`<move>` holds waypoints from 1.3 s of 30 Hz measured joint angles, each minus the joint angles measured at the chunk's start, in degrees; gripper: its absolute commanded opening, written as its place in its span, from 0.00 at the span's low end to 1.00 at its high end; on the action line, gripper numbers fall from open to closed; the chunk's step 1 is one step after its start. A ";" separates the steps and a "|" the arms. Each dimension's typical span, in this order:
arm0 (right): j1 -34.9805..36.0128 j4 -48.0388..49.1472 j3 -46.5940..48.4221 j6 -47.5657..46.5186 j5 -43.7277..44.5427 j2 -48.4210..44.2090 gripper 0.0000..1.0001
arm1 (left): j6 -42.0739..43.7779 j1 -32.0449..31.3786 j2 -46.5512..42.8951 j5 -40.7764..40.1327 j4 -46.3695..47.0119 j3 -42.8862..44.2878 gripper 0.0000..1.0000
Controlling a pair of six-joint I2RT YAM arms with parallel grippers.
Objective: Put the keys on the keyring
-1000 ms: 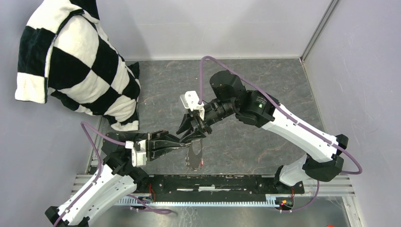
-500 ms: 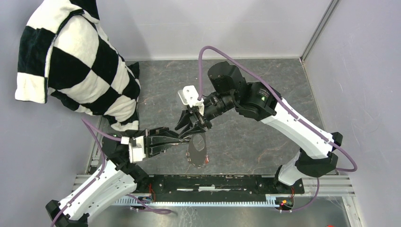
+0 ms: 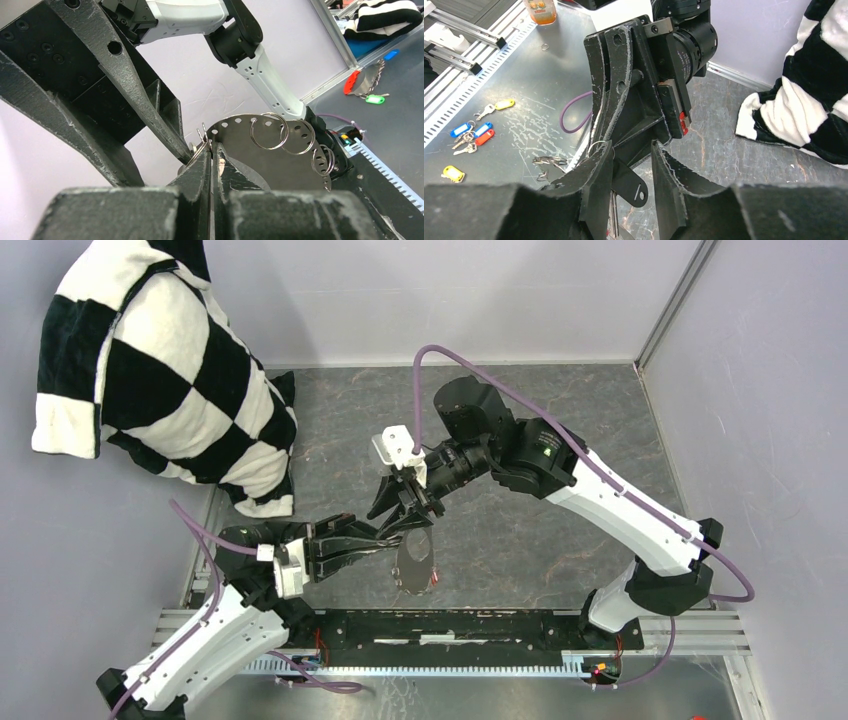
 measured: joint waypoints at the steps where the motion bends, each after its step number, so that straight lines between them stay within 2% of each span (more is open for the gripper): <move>1: 0.00 0.20 -0.13 0.00 0.11 0.00 0.42 | 0.57 0.00 -0.28 0.07 -0.72 0.00 0.02; 21: 0.26 4.00 -4.74 2.29 2.03 -2.01 0.46 | 5.77 -0.11 -2.75 0.87 -5.42 -0.70 0.02; 39: -0.87 6.93 -6.36 4.13 0.94 -2.78 0.50 | 7.02 -0.26 -2.80 -0.50 -5.51 -0.68 0.02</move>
